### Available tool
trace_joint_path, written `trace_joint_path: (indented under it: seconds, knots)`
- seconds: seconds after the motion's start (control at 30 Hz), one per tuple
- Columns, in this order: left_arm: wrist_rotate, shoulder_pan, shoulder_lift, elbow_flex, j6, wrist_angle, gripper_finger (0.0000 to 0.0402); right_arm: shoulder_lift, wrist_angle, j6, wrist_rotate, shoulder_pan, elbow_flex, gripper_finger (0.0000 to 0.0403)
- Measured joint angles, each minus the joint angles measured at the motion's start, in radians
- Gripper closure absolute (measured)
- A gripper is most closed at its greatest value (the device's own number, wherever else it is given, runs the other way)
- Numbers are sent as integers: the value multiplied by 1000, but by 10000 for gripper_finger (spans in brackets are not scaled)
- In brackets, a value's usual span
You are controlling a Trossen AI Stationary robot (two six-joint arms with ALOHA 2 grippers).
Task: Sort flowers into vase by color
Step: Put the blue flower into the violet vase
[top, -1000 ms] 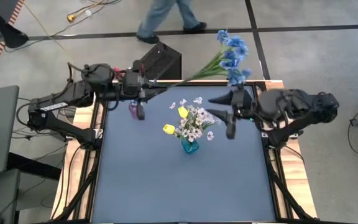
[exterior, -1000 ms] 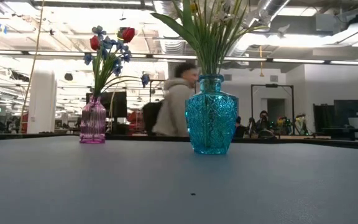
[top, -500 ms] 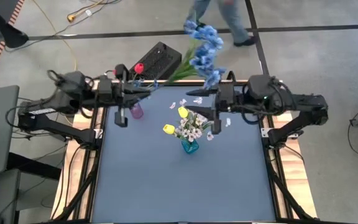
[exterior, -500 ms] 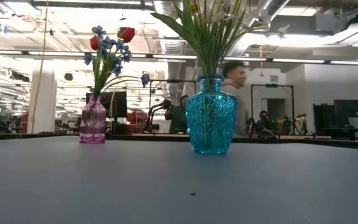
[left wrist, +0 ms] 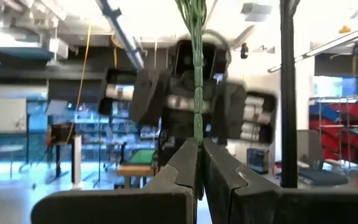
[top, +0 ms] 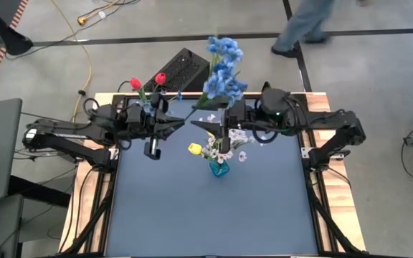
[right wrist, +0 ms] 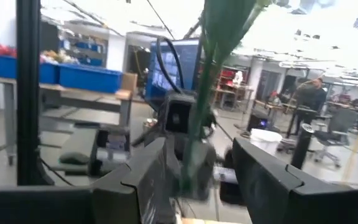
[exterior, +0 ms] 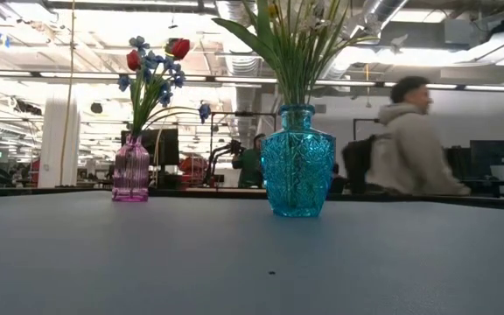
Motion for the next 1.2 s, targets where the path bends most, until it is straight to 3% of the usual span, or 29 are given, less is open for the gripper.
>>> trace_joint_path:
  seconds: [0.3,0.47,0.7,0.87,0.97,1.2]
  knots:
    - [-41,-1,22,-15,-18,31,401,31,41,60,-50,-15,0,214]
    - [-43,0,21,-14,-13,56,401,33,37,66,-48,-15,0,264]
    - [-45,0,22,-15,-17,53,401,32,45,66,-47,-24,0,364]
    - [-13,0,22,-15,-17,57,398,32,42,76,-47,-29,0,374]
    - [44,-1,18,-15,17,37,374,23,13,100,-52,-31,0,374]
    - [-38,-3,-73,-14,11,-171,275,-7,-149,143,-39,-38,1,374]
